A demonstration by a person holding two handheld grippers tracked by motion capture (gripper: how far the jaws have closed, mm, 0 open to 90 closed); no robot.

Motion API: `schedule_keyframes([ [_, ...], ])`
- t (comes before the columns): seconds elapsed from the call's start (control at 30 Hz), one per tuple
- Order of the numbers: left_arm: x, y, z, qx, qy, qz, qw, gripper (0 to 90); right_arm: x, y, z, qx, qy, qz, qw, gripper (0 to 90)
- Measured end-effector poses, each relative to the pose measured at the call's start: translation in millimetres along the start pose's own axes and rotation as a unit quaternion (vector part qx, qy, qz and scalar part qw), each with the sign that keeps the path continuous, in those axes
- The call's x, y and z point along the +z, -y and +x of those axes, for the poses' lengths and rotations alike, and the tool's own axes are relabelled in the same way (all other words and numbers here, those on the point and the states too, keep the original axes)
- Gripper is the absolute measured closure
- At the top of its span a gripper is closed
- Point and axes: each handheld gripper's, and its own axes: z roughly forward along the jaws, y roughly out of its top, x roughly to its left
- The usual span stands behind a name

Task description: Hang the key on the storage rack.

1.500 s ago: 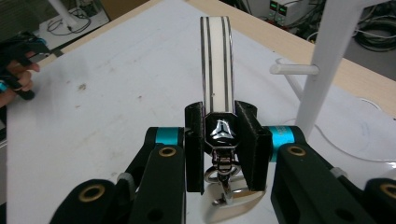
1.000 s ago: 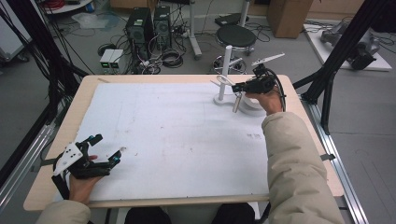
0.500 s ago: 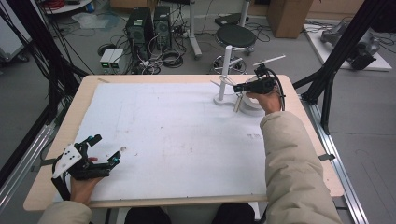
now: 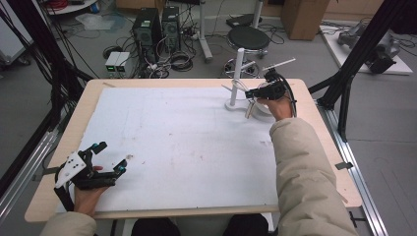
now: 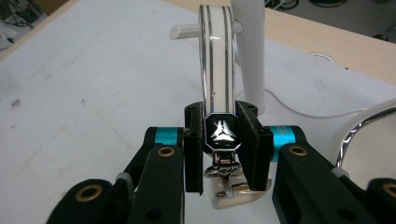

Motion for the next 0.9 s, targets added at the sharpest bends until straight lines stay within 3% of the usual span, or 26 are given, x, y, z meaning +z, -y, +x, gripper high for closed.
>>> schedule_keyframes([
  [0.03, -0.2, 0.0, 0.2, 0.001, 0.0, -0.001, 1.0, 1.7, 0.7, -0.1, 0.7, -0.003, -0.002, -0.002, 1.0, 65.9],
  [0.1, -0.3, 0.1, 0.3, 0.0, -0.001, -0.001, 1.0, 1.7, 2.5, -0.9, 2.6, -0.007, -0.004, -0.005, 1.0, 43.8],
  [0.13, -0.3, 0.0, 0.5, 0.0, -0.002, -0.002, 1.0, 1.7, 2.4, -1.9, 5.3, -0.007, -0.001, 0.0, 1.0, 39.2],
  [0.27, -0.8, 0.2, 1.0, -0.005, -0.002, -0.005, 1.0, 1.7, -7.7, -2.9, 18.7, -0.017, -0.021, -0.032, 0.9991, 16.3],
  [0.33, -1.5, 0.4, 0.9, -0.002, -0.003, -0.009, 1.0, 1.7, -15.4, -4.3, 29.3, -0.033, -0.018, -0.043, 0.9984, 8.8],
  [0.4, -1.4, 0.4, 0.5, -0.003, -0.003, -0.008, 1.0, 1.7, -27.0, -1.6, 44.2, -0.072, -0.007, -0.086, 0.9936, 0.7],
  [0.53, -1.4, 0.4, 0.7, -0.003, -0.003, -0.008, 1.0, 1.7, -45.7, 12.4, 57.7, -0.095, -0.012, -0.139, 0.9856, 0.5],
  [0.7, -1.5, 0.4, 0.7, -0.003, -0.005, -0.009, 0.9999, 1.7, -63.0, 48.3, 69.5, -0.117, -0.004, -0.173, 0.978, 0.6],
  [0.77, -1.5, 0.5, 0.1, -0.003, -0.007, -0.01, 0.9999, 1.7, -70.4, 70.0, 71.9, -0.12, -0.002, -0.202, 0.9721, 0.5],
  [0.87, -1.8, 0.6, 0.0, 0.0, -0.008, -0.01, 0.9999, 1.7, -77.3, 101.1, 70.5, -0.117, -0.007, -0.251, 0.9607, 0.6],
  [0.9, -1.7, 0.6, -0.1, 0.0, -0.009, -0.011, 0.9999, 1.7, -78.9, 110.8, 69.4, -0.113, -0.007, -0.26, 0.9589, 0.5],
])
